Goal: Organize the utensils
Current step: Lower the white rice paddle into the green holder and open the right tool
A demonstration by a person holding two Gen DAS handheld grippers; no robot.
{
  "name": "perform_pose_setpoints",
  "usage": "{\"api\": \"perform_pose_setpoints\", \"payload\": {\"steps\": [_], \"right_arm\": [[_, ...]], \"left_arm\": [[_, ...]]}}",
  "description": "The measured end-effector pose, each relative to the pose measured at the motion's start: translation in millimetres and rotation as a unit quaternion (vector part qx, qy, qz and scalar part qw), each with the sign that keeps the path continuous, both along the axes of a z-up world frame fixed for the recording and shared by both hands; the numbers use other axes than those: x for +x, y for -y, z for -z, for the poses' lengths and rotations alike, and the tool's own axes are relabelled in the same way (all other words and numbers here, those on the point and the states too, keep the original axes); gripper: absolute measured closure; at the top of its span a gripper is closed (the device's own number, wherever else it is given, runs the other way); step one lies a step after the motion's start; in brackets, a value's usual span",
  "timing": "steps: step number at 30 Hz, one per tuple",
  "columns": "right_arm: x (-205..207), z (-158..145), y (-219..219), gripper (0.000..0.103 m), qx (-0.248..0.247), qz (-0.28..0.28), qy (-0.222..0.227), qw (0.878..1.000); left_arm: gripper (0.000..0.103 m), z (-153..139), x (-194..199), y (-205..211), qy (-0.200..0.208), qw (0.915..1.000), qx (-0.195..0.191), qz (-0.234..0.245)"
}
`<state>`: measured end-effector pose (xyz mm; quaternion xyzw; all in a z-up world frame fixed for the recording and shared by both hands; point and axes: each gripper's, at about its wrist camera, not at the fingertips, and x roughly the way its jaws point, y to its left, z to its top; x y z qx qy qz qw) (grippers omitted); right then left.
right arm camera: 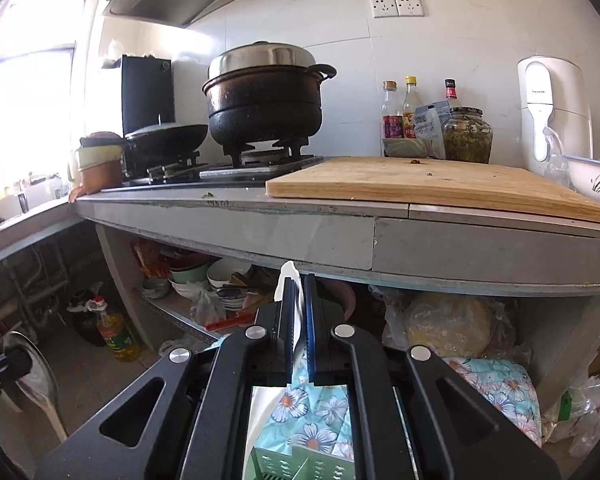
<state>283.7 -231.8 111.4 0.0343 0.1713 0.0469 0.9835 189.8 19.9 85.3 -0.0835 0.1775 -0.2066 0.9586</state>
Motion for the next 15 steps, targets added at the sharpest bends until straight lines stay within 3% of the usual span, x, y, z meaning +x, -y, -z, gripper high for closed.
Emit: {"api": "perform_pose_setpoints", "payload": {"steps": [7,15], "right_arm": [[9.7,22.7,-19.4,0.098,-0.064,0.006,-0.012,0.998],[7.9,45.3,-26.9,0.098,-0.086,-0.01,-0.044,0.995]], "left_arm": [[0.101,4.8,1.7,-4.6,-0.004,1.0,-0.006,0.0],[0.101,7.7,3.9,-8.0,-0.01,0.9999,-0.012,-0.002]]}}
